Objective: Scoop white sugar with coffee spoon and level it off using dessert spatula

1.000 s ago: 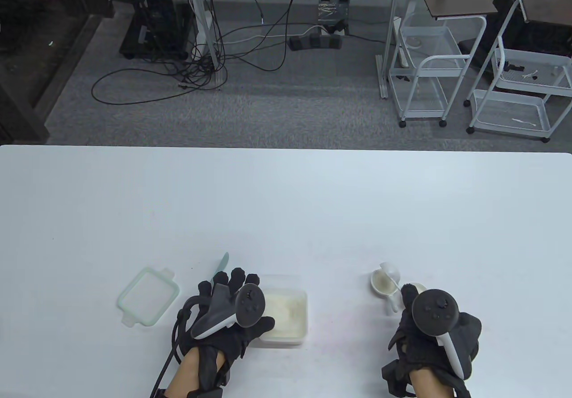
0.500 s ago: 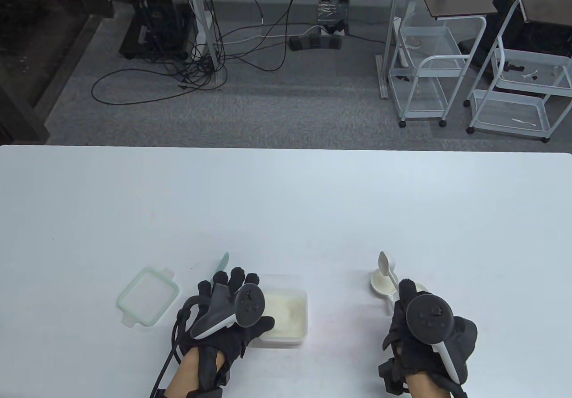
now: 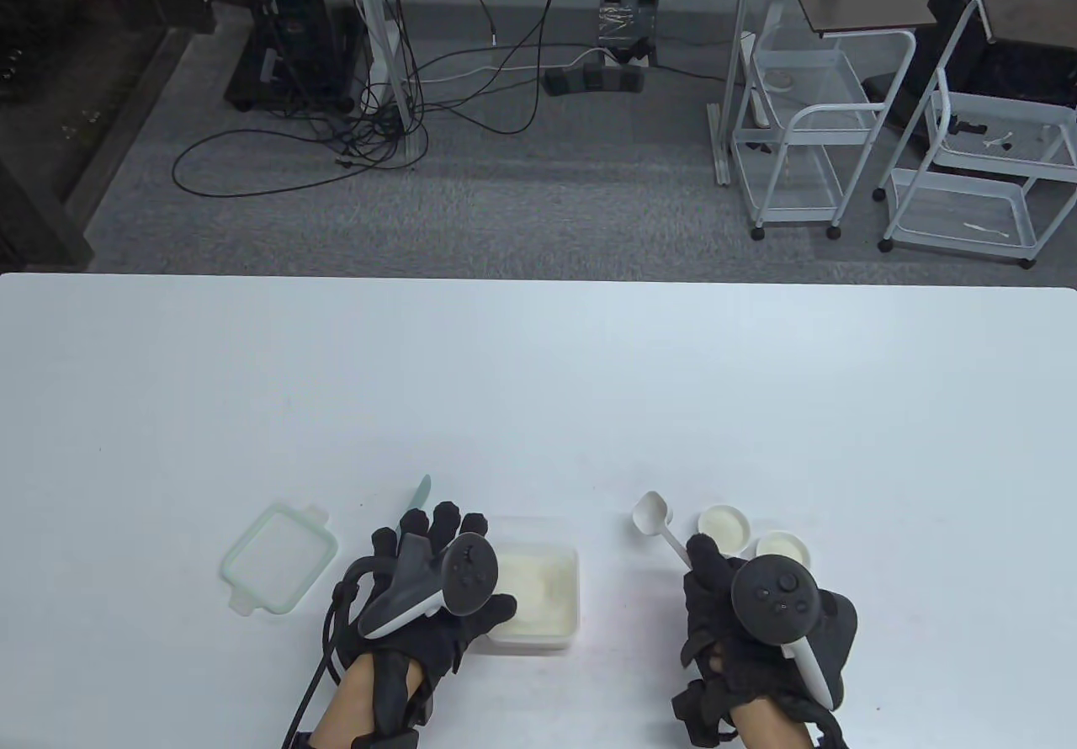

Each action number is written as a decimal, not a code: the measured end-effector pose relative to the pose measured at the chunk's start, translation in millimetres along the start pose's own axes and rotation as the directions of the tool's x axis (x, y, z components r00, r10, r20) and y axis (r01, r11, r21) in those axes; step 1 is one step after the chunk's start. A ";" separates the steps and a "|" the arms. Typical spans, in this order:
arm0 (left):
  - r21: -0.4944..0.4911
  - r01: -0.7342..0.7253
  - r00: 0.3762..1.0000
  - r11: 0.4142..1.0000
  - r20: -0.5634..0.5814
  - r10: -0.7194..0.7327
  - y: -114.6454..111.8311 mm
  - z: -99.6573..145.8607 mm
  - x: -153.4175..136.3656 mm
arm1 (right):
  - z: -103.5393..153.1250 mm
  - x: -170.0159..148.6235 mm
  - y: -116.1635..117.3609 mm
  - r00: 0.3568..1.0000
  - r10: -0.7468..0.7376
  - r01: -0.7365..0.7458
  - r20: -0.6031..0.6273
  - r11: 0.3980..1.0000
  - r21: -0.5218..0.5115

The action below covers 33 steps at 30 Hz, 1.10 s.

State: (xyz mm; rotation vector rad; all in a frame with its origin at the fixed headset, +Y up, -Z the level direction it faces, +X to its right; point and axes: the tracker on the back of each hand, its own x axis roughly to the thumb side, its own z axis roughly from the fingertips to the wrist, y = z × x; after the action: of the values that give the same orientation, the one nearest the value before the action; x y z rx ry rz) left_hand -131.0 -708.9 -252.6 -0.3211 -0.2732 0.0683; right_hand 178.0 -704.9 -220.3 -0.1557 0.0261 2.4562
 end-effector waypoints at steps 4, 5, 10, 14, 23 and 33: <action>0.000 0.001 1.000 1.000 0.001 -0.001 0.0 -0.1 0.0 | -1.1 3.2 10.2 0.999 0.034 -0.034 -0.021 0.999 0.001; 0.000 0.001 1.000 1.000 0.000 -0.001 0.0 -0.1 -0.1 | -1.3 3.6 11.5 0.999 0.047 -0.047 -0.020 0.999 0.007; -0.002 0.000 1.000 1.000 0.001 0.000 0.0 0.0 0.1 | 1.4 11.6 24.1 0.969 0.248 -0.248 -0.008 0.969 0.001; -0.007 0.004 1.000 1.000 0.000 -0.004 -0.4 -0.2 0.4 | 5.3 21.4 34.7 0.901 0.434 -0.434 -0.003 0.901 0.015; -0.014 0.008 1.000 1.000 -0.003 -0.008 -0.4 -0.2 0.5 | 6.7 24.9 51.1 0.791 0.611 -0.607 -0.042 0.791 0.079; -0.015 0.009 1.000 1.000 -0.003 -0.009 -0.1 -0.3 0.4 | 7.4 25.2 62.0 0.719 0.694 -0.685 -0.041 0.717 0.130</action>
State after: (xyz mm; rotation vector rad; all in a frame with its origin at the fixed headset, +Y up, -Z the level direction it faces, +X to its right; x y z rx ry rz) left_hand -130.5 -709.1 -252.8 -0.3353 -0.2724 0.0571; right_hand 118.8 -736.9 -217.3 -0.2402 0.3079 3.1959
